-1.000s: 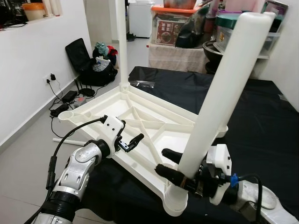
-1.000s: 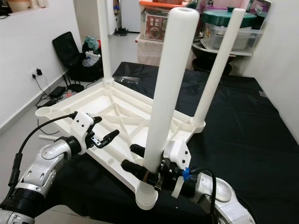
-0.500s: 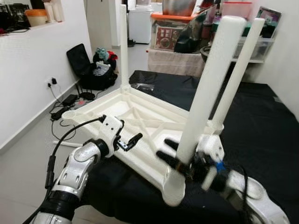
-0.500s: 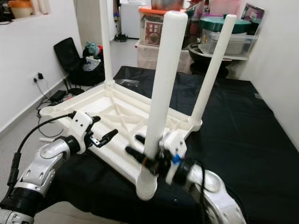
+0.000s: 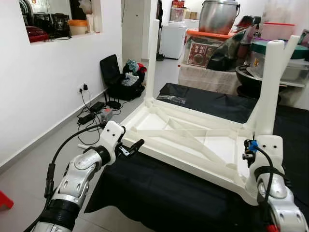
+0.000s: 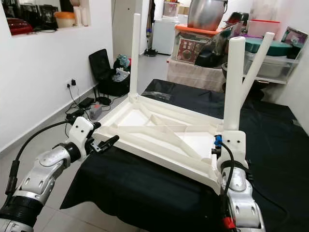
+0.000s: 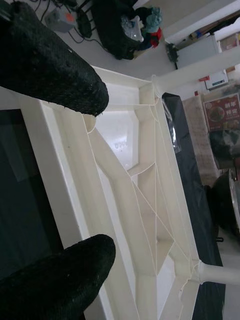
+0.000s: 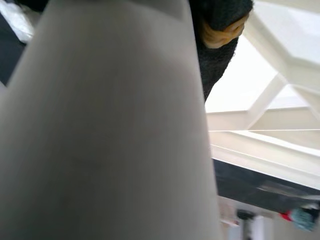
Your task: Building children table
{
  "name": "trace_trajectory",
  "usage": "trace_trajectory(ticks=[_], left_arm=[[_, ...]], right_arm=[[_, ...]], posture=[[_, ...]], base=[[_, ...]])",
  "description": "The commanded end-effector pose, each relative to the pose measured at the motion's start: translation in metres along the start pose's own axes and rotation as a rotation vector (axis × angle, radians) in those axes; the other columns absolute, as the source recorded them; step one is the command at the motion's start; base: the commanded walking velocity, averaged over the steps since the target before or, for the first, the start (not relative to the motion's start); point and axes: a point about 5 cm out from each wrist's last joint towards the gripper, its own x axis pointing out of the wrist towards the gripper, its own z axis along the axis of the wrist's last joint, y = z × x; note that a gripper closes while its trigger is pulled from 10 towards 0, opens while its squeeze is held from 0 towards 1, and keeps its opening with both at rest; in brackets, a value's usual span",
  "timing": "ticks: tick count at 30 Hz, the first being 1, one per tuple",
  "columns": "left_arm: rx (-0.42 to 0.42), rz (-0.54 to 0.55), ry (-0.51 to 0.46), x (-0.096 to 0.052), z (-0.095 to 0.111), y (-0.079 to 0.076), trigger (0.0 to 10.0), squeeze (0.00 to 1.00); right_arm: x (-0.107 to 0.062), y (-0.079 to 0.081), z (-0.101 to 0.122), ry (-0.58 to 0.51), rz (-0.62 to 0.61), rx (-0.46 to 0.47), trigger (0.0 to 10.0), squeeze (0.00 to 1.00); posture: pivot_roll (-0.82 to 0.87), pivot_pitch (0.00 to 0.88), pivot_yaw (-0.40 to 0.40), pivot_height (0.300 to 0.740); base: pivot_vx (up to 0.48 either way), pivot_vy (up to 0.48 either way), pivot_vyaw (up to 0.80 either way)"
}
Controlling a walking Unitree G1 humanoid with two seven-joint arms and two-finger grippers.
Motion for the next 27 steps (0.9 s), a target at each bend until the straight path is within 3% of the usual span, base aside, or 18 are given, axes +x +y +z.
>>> trace_trajectory(ticks=[1,3,4,6,7,8,10,19,27], left_arm=[[0.014,-0.008,0.009,0.002,-0.001,-0.002,10.0,0.00],[0.014,-0.008,0.009,0.002,-0.001,-0.002,10.0,0.00],[0.012,-0.008,0.011,0.002,-0.001,-0.002,10.0,0.00],[0.012,-0.008,0.011,0.002,-0.001,-0.002,10.0,0.00],[0.010,-0.006,0.013,0.002,-0.002,-0.002,10.0,0.00],[0.010,-0.006,0.013,0.002,-0.002,-0.002,10.0,0.00],[0.007,-0.003,0.019,0.000,-0.003,-0.002,10.0,0.00],[0.009,-0.005,0.025,0.002,-0.004,-0.003,10.0,0.00],[0.008,-0.007,0.026,0.002,-0.005,-0.004,10.0,0.00]], right_arm=[[-0.008,-0.006,-0.068,0.360,-0.046,0.035,10.0,0.00],[-0.008,-0.006,-0.068,0.360,-0.046,0.035,10.0,0.00],[-0.005,-0.005,-0.069,0.369,-0.093,0.125,10.0,0.00],[-0.005,-0.005,-0.069,0.369,-0.093,0.125,10.0,0.00],[-0.004,-0.008,-0.069,0.375,-0.151,0.205,10.0,0.00],[-0.004,-0.008,-0.069,0.375,-0.151,0.205,10.0,0.00],[-0.004,-0.013,-0.073,0.384,-0.279,0.284,10.0,0.00],[-0.011,-0.020,-0.076,0.393,-0.406,0.304,10.0,0.00],[-0.008,-0.014,-0.066,0.330,-0.359,0.279,10.0,0.00]], posture=[[0.04,0.000,-0.048,0.740],[0.04,0.000,-0.048,0.740],[0.04,0.000,-0.050,0.740],[0.04,0.000,-0.050,0.740],[0.04,0.000,-0.051,0.740],[0.04,0.000,-0.051,0.740],[0.04,0.000,-0.050,0.740],[0.03,0.000,-0.044,0.740],[0.03,0.000,-0.045,0.740]], base=[[0.000,0.000,0.00],[0.000,0.000,0.00],[0.000,0.000,0.00],[0.000,0.000,0.00],[0.000,0.000,0.00],[0.000,0.000,0.00],[0.000,0.000,0.00],[0.000,0.000,0.00],[0.000,0.000,0.00]])
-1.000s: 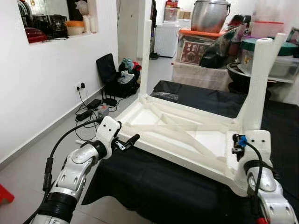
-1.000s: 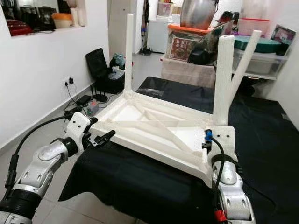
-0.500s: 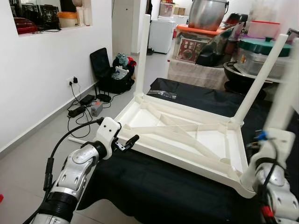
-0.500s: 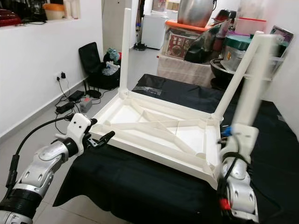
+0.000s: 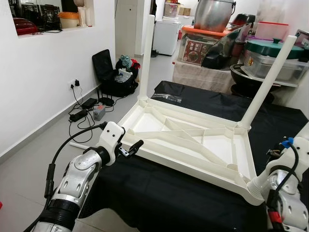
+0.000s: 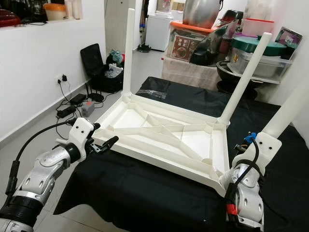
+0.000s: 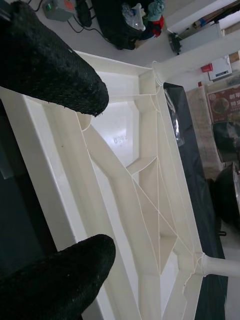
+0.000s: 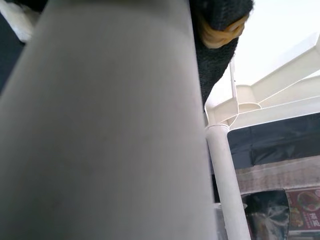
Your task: Building children table
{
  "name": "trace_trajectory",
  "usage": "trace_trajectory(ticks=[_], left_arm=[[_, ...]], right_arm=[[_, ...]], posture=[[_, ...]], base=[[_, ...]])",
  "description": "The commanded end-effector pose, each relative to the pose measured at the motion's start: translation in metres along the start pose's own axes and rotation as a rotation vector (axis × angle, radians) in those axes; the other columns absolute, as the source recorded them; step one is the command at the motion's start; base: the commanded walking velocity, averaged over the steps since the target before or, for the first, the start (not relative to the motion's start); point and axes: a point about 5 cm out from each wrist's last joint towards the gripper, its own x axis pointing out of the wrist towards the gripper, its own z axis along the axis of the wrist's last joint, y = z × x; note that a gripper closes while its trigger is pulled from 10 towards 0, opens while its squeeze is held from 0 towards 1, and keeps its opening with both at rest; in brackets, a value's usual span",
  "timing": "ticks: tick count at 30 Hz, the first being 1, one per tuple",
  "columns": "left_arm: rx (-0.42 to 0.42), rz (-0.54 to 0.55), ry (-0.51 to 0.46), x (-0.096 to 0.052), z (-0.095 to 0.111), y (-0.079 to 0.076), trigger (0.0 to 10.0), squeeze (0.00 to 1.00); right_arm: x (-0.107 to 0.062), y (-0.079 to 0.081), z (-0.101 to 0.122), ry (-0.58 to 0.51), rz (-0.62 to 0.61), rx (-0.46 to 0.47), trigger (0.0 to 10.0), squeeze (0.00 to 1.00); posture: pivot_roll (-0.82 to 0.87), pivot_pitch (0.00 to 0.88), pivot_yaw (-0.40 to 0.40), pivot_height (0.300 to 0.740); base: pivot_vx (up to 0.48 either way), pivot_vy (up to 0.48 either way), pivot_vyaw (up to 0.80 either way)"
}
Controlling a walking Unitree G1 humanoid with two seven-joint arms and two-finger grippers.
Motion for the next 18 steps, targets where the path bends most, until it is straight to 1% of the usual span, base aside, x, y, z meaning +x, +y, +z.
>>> trace_trajectory(ticks=[1,2,3,4,5,6,7,8,10,11,12,13,14,15,16,17,18], left_arm=[[0.000,-0.010,0.016,0.002,-0.003,-0.004,10.0,0.00],[0.000,-0.011,0.017,0.002,-0.003,-0.004,10.0,0.00],[0.000,-0.011,0.017,0.002,-0.003,-0.004,10.0,0.00],[0.000,-0.013,0.019,0.001,-0.004,-0.004,10.0,0.00],[-0.001,-0.014,0.021,0.001,-0.004,-0.004,10.0,0.00],[-0.001,-0.014,0.021,0.001,-0.004,-0.004,10.0,0.00],[-0.001,-0.016,0.022,0.001,-0.004,-0.004,10.0,0.00],[-0.001,-0.016,0.022,0.001,-0.004,-0.004,10.0,0.00],[-0.001,-0.016,0.022,0.001,-0.004,-0.003,10.0,0.00],[-0.001,-0.016,0.022,0.001,-0.004,-0.003,10.0,0.00],[-0.002,-0.017,0.023,0.001,-0.004,-0.003,10.0,0.00],[-0.002,-0.020,0.026,0.001,-0.005,-0.004,10.0,0.00],[-0.002,-0.020,0.026,0.001,-0.005,-0.004,10.0,0.00],[-0.002,-0.021,0.028,0.001,-0.005,-0.004,10.0,0.00],[-0.002,-0.021,0.028,0.001,-0.005,-0.004,10.0,0.00],[-0.002,-0.023,0.030,0.000,-0.006,-0.004,10.0,0.00],[-0.002,-0.023,0.030,0.000,-0.006,-0.004,10.0,0.00]], right_arm=[[-0.008,-0.011,-0.060,0.245,0.012,-0.087,10.0,0.00],[-0.009,0.007,-0.055,0.206,0.178,-0.056,10.0,0.00],[-0.009,0.007,-0.055,0.206,0.178,-0.056,10.0,0.00],[-0.014,0.024,-0.049,0.168,0.349,-0.026,10.0,0.00],[-0.025,0.044,-0.040,0.125,0.575,0.012,10.0,0.00],[-0.025,0.044,-0.040,0.125,0.575,0.012,10.0,0.00],[-0.037,0.058,-0.033,0.095,0.753,0.026,10.0,0.00],[-0.037,0.058,-0.033,0.095,0.753,0.026,10.0,0.00],[-0.067,0.075,-0.025,0.076,1.074,0.023,10.0,0.00],[-0.067,0.075,-0.025,0.076,1.074,0.023,10.0,0.00],[-0.082,0.078,-0.023,0.078,1.215,0.004,10.0,0.00],[-0.095,0.080,-0.021,0.091,1.327,0.002,10.0,0.00],[-0.095,0.080,-0.021,0.091,1.327,0.002,10.0,0.00],[-0.102,0.081,-0.021,0.099,1.389,0.002,10.0,0.00],[-0.102,0.081,-0.021,0.099,1.389,0.002,10.0,0.00],[-0.107,0.081,-0.021,0.106,1.444,0.001,10.0,0.00],[-0.107,0.081,-0.021,0.106,1.444,0.001,10.0,0.00]], posture=[[0.03,0.000,-0.046,0.740],[0.03,0.000,-0.044,0.740],[0.03,0.000,-0.044,0.740],[0.03,0.000,-0.044,0.740],[0.03,0.000,-0.046,0.740],[0.03,0.000,-0.046,0.740],[0.03,0.000,-0.046,0.740],[0.03,0.000,-0.046,0.740],[0.03,0.000,-0.047,0.740],[0.03,0.000,-0.047,0.740],[0.03,0.000,-0.047,0.740],[0.04,0.000,-0.050,0.740],[0.04,0.000,-0.050,0.740],[0.04,0.000,-0.050,0.740],[0.04,0.000,-0.050,0.740],[0.04,0.000,-0.050,0.740],[0.04,0.000,-0.050,0.740]], base=[[0.000,0.000,0.00],[0.000,0.000,0.00],[0.000,0.000,0.00],[0.000,0.000,0.00],[0.000,0.000,0.00],[0.000,0.000,0.00],[0.000,0.000,0.00],[0.000,0.000,0.00],[0.000,0.000,0.00],[0.000,0.000,0.00],[0.000,0.000,0.00],[0.000,0.000,0.00],[0.000,0.000,0.00],[0.000,0.000,0.00],[0.000,0.000,0.00],[0.000,0.000,0.00],[0.000,0.000,0.00]])
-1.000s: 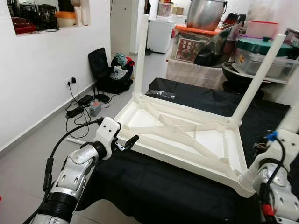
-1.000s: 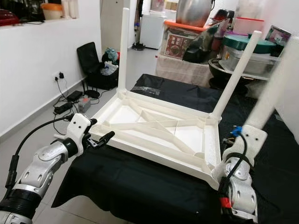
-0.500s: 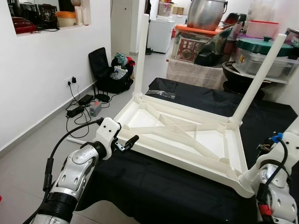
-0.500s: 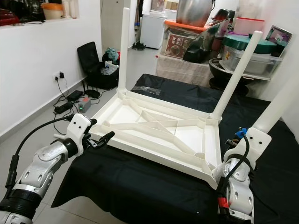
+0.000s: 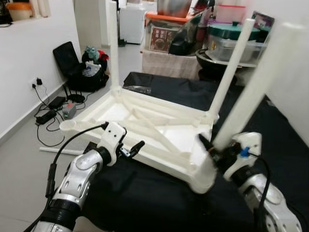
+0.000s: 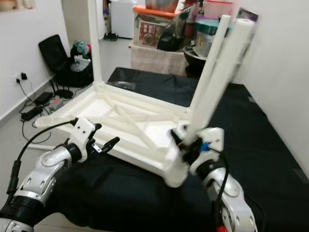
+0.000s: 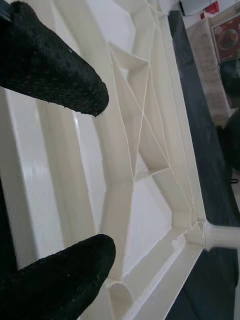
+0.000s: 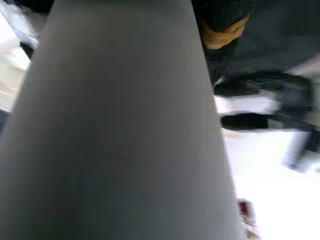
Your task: Building children table
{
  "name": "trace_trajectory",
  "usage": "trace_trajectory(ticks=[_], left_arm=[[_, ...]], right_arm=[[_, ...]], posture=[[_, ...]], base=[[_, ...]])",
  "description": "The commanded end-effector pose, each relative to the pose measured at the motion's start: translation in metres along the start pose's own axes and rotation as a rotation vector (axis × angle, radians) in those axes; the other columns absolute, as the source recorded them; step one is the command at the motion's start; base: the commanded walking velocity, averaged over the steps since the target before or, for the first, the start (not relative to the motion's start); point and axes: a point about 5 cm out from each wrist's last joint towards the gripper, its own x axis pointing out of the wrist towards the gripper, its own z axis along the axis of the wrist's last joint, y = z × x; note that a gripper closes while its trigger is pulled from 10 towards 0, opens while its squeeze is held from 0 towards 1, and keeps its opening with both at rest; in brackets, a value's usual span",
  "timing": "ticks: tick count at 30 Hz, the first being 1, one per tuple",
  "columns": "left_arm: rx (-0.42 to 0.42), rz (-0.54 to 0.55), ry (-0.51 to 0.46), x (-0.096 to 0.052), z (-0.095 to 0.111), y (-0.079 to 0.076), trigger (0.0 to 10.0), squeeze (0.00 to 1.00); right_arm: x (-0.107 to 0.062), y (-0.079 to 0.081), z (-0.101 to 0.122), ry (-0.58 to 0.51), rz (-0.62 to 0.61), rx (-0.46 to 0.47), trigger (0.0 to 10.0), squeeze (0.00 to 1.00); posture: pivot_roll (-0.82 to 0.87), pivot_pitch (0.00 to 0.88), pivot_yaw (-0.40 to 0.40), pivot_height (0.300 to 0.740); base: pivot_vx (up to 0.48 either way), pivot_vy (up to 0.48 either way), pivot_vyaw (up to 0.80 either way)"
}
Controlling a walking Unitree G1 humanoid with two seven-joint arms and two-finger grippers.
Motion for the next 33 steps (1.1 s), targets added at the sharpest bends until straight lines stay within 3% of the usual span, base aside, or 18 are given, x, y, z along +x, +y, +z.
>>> trace_trajectory(ticks=[1,2,4,7,11,14,23,28,30,31,33], left_arm=[[-0.001,-0.005,0.031,-0.002,-0.006,0.000,10.0,0.00],[-0.001,-0.005,0.031,-0.002,-0.006,0.000,10.0,0.00],[-0.002,-0.004,0.034,-0.003,-0.006,0.001,10.0,0.00],[-0.001,-0.004,0.034,-0.003,-0.006,0.001,10.0,0.00],[0.000,-0.003,0.034,-0.003,-0.006,0.002,10.0,0.00],[0.002,0.000,0.037,-0.003,-0.006,0.003,10.0,0.00],[-0.002,-0.003,0.040,-0.004,-0.007,0.002,10.0,0.00],[-0.001,-0.002,0.039,-0.003,-0.007,0.002,10.0,0.00],[-0.002,-0.002,0.038,-0.003,-0.007,0.002,10.0,0.00],[-0.002,-0.002,0.038,-0.003,-0.007,0.002,10.0,0.00],[-0.003,0.001,0.039,-0.003,-0.008,0.001,10.0,0.00]], right_arm=[[-0.005,0.016,-0.031,0.153,0.118,0.120,10.0,0.00],[-0.005,0.016,-0.031,0.153,0.118,0.120,10.0,0.00],[-0.011,0.027,-0.035,0.175,0.243,0.110,10.0,0.00],[-0.012,0.028,-0.037,0.182,0.266,0.104,10.0,0.00],[-0.011,0.022,-0.040,0.190,0.246,0.083,10.0,0.00],[-0.009,0.014,-0.043,0.192,0.159,0.073,10.0,0.00],[-0.016,0.022,-0.052,0.222,0.171,0.079,10.0,0.00],[-0.015,0.010,-0.065,0.349,0.072,-0.020,10.0,0.00],[-0.013,-0.005,-0.073,0.418,-0.081,-0.061,10.0,0.00],[-0.013,-0.005,-0.073,0.418,-0.081,-0.061,10.0,0.00],[-0.012,-0.020,-0.076,0.447,-0.262,-0.093,10.0,0.00]], posture=[[0.04,0.000,-0.050,0.740],[0.04,0.000,-0.050,0.740],[0.05,0.000,-0.051,0.740],[0.05,0.000,-0.051,0.740],[0.05,0.000,-0.050,0.740],[0.05,0.000,-0.051,0.740],[0.04,0.000,-0.046,0.740],[0.04,0.000,-0.048,0.740],[0.04,0.000,-0.050,0.740],[0.04,0.000,-0.050,0.740],[0.04,0.000,-0.053,0.740]], base=[[0.000,0.000,0.00],[0.000,0.000,0.00],[0.000,0.000,0.00],[0.000,0.000,0.00],[0.000,0.000,0.00],[0.000,0.000,0.00],[0.000,0.000,0.00],[0.000,0.000,0.00],[0.000,0.000,0.00],[0.000,0.000,0.00],[0.000,0.000,0.00]])
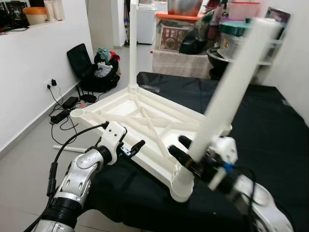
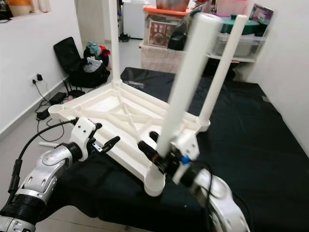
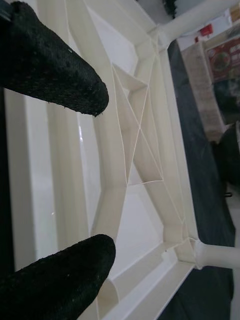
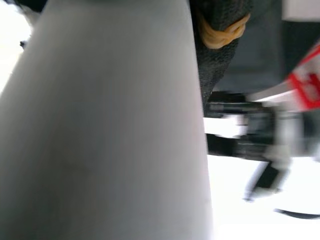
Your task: Building children table
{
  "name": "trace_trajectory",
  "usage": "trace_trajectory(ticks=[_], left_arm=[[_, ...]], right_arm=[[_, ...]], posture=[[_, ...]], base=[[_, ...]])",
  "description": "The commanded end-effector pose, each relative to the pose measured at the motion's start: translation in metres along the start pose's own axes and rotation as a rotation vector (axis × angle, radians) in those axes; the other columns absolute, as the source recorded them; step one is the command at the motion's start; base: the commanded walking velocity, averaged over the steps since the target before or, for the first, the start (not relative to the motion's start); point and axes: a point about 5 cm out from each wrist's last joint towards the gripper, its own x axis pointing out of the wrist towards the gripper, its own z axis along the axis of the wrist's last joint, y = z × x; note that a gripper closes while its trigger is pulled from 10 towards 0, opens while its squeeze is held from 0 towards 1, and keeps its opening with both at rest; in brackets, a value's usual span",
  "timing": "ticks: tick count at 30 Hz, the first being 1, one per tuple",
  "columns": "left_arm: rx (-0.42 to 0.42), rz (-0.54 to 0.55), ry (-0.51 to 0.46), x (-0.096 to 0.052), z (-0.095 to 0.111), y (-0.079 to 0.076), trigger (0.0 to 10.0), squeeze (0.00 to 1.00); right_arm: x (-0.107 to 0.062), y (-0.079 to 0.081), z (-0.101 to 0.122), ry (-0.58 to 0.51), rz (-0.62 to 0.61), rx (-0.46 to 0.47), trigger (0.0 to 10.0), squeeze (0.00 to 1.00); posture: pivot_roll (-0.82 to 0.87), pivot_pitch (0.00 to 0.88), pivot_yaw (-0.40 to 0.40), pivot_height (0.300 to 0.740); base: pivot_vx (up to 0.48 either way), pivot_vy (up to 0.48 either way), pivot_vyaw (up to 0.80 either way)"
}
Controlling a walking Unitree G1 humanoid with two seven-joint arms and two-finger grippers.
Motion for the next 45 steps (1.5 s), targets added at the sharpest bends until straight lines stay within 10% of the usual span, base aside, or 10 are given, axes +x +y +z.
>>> trace_trajectory(ticks=[1,20,45], left_arm=[[-0.002,0.001,0.028,-0.002,-0.006,0.000,10.0,0.00],[-0.005,0.013,0.036,0.000,-0.007,0.000,10.0,0.00],[0.002,0.025,0.039,0.000,-0.008,0.001,10.0,0.00]], right_arm=[[-0.021,-0.026,-0.064,0.355,-0.266,0.015,10.0,0.00],[-0.072,-0.080,-0.092,0.529,-1.102,0.223,10.0,0.00],[-0.089,-0.098,-0.068,0.406,-1.417,0.145,10.0,0.00]], posture=[[0.04,0.000,-0.053,0.740],[0.03,0.000,-0.054,0.740],[0.03,0.000,-0.051,0.740]], base=[[0.000,0.000,0.00],[0.000,0.000,0.00],[0.000,0.000,0.00]])
